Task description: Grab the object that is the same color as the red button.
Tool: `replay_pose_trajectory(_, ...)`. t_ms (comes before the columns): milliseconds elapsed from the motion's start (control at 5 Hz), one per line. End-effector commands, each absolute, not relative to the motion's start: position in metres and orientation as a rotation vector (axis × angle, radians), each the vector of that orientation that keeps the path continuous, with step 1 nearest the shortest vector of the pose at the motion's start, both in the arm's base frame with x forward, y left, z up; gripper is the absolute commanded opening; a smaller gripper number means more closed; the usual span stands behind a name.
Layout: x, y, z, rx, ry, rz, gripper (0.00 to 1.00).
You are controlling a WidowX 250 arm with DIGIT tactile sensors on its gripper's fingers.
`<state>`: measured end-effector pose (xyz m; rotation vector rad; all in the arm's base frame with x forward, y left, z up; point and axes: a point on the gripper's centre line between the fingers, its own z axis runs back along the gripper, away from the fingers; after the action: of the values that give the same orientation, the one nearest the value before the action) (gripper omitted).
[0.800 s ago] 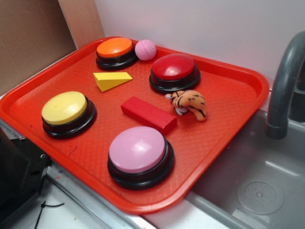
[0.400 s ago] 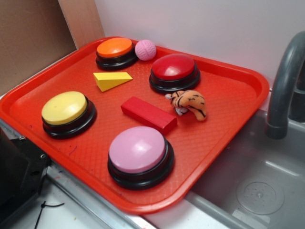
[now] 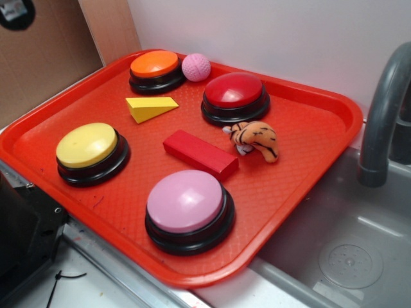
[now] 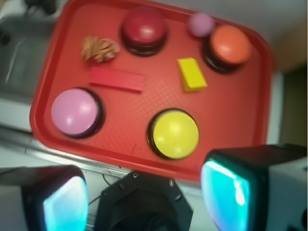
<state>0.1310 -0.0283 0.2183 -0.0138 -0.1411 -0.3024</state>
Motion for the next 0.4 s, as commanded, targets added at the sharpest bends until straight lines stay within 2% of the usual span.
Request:
replay_pose_trajectory(0, 0.171, -0.028, 0.184, -0.025, -0.227, -0.751, 1.00)
replay_pose_trajectory(200, 0.196, -0.031, 0.160, -0.026, -0.252, -0.967, 1.00)
